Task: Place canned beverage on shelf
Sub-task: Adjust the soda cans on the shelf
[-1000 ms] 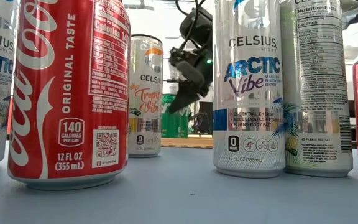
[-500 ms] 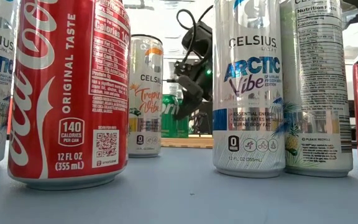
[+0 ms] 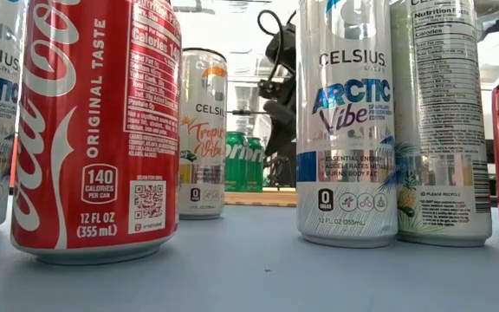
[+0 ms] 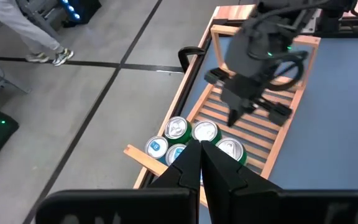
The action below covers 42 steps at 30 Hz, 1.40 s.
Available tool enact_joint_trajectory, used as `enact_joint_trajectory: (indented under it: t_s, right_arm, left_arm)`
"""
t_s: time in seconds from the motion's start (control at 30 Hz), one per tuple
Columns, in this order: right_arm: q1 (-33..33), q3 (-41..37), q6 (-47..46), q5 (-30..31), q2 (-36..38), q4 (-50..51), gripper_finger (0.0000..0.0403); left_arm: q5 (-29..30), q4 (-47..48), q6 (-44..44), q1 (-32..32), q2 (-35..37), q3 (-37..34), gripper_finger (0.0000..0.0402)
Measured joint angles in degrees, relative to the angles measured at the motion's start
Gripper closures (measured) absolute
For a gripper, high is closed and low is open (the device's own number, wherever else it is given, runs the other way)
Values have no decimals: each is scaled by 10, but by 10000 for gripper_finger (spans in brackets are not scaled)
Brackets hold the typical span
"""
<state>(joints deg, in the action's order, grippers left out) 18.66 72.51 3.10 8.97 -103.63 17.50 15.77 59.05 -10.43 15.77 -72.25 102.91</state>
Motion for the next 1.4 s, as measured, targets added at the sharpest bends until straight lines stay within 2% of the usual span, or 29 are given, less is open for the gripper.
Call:
enact_joint_trajectory:
  t_s: [0.4,0.53,0.83,1.03,1.13,1.4]
  right_arm:
    - [28,0,15,-19,-7,-54,403]
    - [35,0,16,-43,-7,-69,403]
    - [52,0,24,-46,-7,-99,403]
    - [55,0,20,-45,-7,-81,403]
    - [51,0,11,-45,-7,-40,403]
    - [34,-82,-17,-45,-7,-113,403]
  left_arm:
    - [0,0,1,0,0,0,402]
    - [0,0,-4,0,0,0,401]
    - [0,0,-15,0,0,0,402]
    - [0,0,-20,0,0,0,402]
    - [0,0,-20,0,0,0,402]
    - [0,3,-10,0,0,0,402]
